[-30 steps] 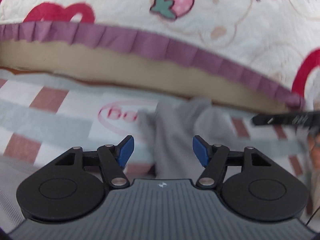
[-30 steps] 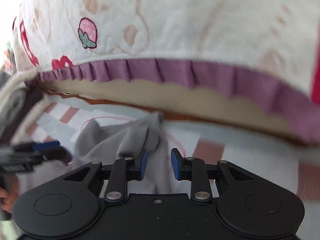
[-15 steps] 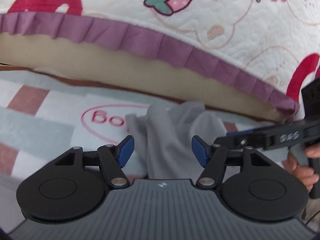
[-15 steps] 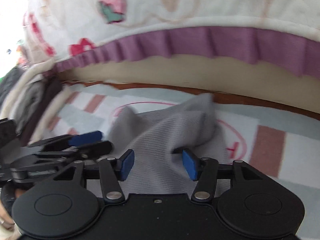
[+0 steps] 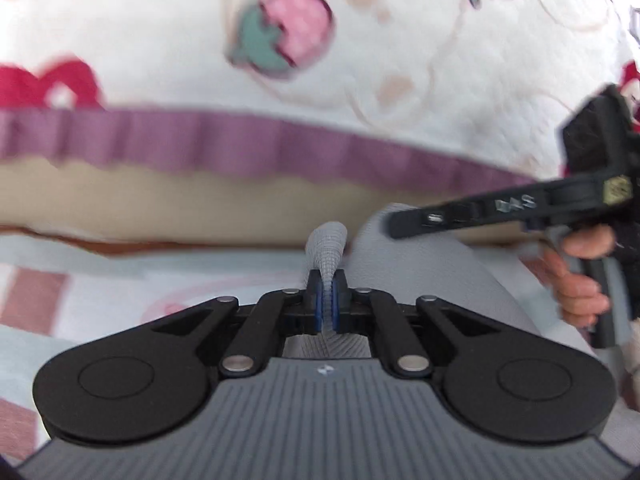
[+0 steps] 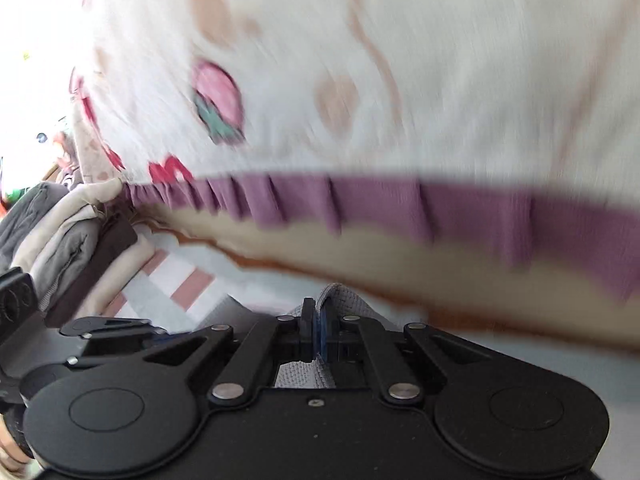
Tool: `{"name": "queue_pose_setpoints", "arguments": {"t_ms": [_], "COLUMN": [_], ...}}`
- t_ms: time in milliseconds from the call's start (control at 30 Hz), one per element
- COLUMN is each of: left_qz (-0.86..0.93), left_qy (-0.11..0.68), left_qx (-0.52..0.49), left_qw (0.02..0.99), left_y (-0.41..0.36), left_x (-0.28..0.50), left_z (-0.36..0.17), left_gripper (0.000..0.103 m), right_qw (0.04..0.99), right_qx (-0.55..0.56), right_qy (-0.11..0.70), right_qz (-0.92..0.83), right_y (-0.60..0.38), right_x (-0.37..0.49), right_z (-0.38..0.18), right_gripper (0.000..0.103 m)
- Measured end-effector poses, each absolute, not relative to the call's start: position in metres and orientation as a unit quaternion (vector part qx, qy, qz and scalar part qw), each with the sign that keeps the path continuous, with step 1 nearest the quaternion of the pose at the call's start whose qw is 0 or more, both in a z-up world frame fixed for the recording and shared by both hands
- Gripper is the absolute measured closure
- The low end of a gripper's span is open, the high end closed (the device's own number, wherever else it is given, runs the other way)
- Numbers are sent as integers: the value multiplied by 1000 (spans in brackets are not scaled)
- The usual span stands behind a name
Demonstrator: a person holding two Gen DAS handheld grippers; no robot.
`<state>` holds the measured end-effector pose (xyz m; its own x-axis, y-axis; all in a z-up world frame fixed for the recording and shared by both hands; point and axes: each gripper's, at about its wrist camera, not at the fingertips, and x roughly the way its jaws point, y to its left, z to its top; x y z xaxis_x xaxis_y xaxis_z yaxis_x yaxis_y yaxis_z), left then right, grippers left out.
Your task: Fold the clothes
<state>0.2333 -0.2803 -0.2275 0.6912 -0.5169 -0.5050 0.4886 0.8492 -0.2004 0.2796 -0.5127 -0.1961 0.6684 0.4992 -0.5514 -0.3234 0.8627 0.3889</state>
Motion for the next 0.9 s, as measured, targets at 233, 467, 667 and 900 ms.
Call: {"name": "queue_pose_setpoints", "arguments": {"t_ms": [233,467,667,900], "left_qz": [-208,-207,-194,-129], "left_qy": [372,395,430,481], "left_qx": [-25,23,3,-27], "left_qw": [904,895,882,867], "left_y": [-271,-229,-187,-126], "left_x": [234,190,158,128], "left_z": [-243,-231,-232,-244], "left_gripper": [45,42,42,41], "right_qw": [902,882,876,866], "right_qx": [113,162,125,113], "right_qy": [410,432,456,478], "right_qz": [75,102,99,98], "right_y": [-536,-547,-541,-540], "right_x": [281,218,167,171], "right_z": [-236,-212,-204,-228], "right_gripper": [89,58,48,53]}}
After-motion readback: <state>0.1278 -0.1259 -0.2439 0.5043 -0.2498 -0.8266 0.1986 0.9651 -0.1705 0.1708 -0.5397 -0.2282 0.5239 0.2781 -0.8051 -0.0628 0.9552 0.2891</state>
